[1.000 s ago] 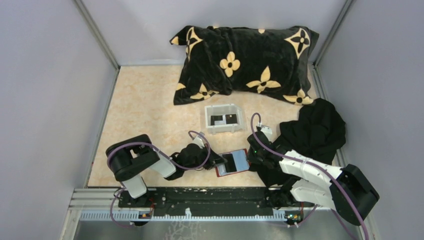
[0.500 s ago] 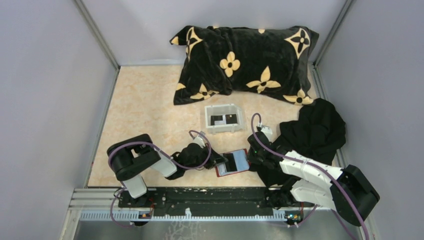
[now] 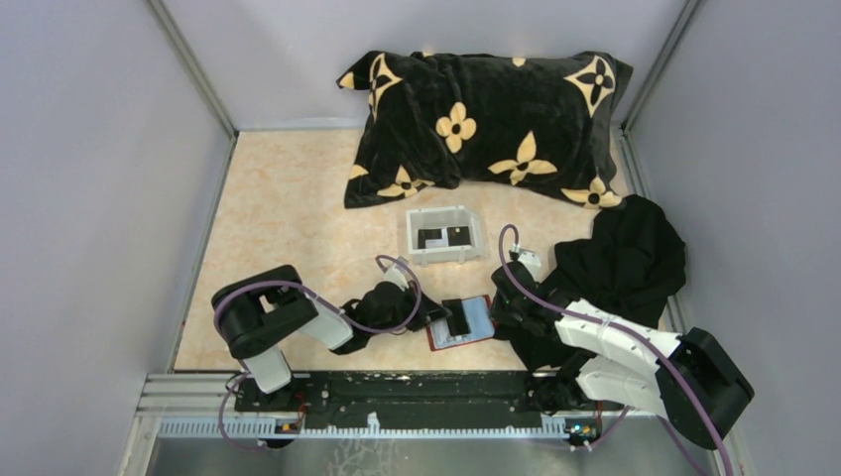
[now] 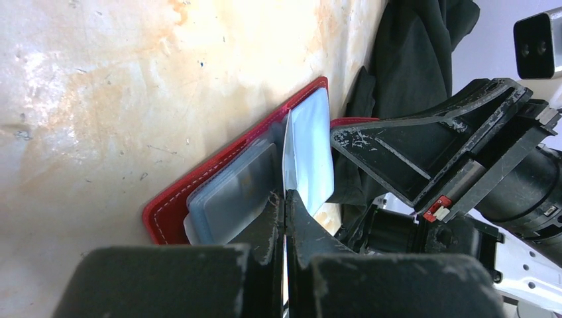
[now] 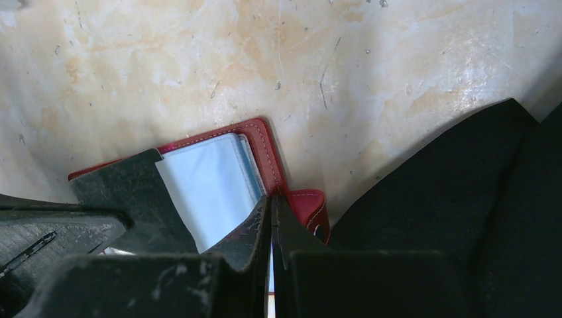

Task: Put the credit cards into the card holder
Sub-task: Insert the credit card into the card holder.

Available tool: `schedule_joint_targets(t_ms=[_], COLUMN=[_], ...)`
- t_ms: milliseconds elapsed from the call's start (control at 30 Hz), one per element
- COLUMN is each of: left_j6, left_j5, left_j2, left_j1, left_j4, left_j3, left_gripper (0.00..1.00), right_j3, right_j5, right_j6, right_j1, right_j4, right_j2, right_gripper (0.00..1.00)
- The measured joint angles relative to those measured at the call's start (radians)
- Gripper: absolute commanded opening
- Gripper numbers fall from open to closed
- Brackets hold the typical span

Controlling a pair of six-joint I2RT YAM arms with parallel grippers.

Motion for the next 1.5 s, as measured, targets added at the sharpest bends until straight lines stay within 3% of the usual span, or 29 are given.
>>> schedule_joint_targets(t_ms=[1033,1133,1333,1500], left_j6=[0.004,-0.006,-0.005,0.003], left_j5=[0.092,0.074,0.034,0.016], left_j2=[0.054,0.037,-0.042,-0.085], left_j1=[-0.026,-0.031,-0.039,-0.046], left_j4=[-0.042,-0.074,-0.186,-0.243], left_j3=[0.075,0.072,0.058,0.061], left_gripper=[0.0,0.16,0.34,0.44], right_j3=[-0.001,-0.009,-0.013,-0.013], right_j5=[-0.001,-0.001,-0.001,-0.001], right_j6=[0.006,0.008,0.009,0.009], right_j1=[0.0,0.0,0.0,0.0], right_j4=[0.009,0.016,0.021,0.022], right_j2=[0.003,-0.005,-0.008,-0.008], right_gripper=[0.0,0.0,0.0,0.0])
